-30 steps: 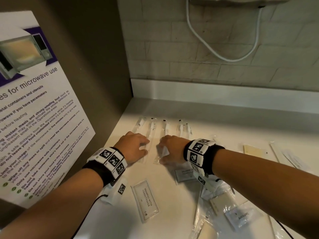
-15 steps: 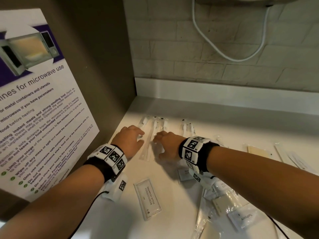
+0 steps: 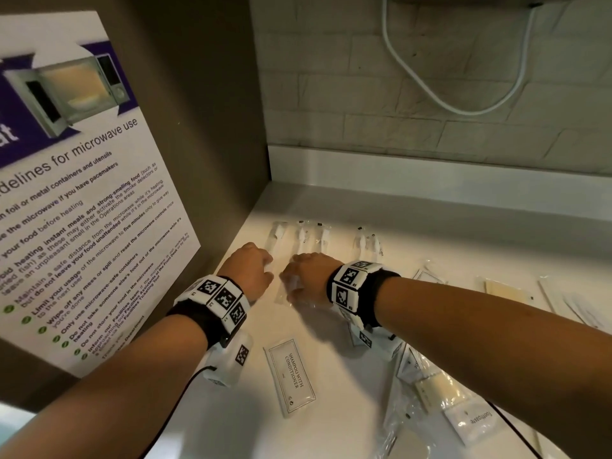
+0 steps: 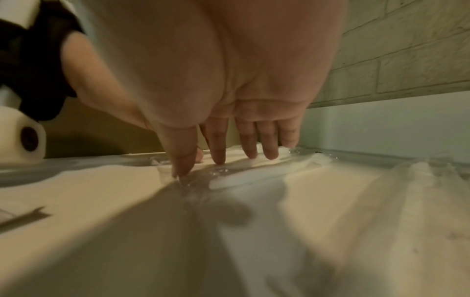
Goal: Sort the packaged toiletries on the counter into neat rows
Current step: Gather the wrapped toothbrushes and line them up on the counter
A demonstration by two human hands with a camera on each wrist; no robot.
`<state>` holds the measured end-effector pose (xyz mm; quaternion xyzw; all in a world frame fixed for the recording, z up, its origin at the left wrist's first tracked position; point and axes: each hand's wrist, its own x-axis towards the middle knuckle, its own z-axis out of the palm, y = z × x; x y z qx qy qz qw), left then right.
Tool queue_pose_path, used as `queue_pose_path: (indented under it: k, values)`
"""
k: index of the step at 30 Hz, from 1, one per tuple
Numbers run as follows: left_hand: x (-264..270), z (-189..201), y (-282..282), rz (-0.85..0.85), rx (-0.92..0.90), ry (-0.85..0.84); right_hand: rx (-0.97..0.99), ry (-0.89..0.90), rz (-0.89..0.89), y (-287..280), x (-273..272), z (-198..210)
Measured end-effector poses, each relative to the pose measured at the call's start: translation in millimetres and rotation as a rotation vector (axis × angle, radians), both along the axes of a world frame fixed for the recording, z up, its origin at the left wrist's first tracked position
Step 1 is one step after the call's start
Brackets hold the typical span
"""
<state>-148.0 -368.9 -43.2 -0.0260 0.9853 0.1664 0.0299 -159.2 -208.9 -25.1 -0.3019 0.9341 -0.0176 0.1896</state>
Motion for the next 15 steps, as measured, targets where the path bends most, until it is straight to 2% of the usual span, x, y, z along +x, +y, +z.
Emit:
queue_pose_path:
  k: [15]
  values:
    - [-6.0,4.9,1.2,-0.002,-0.004,-0.014,0.007,0.036,-0.042,-1.8,-2.8,-11.0]
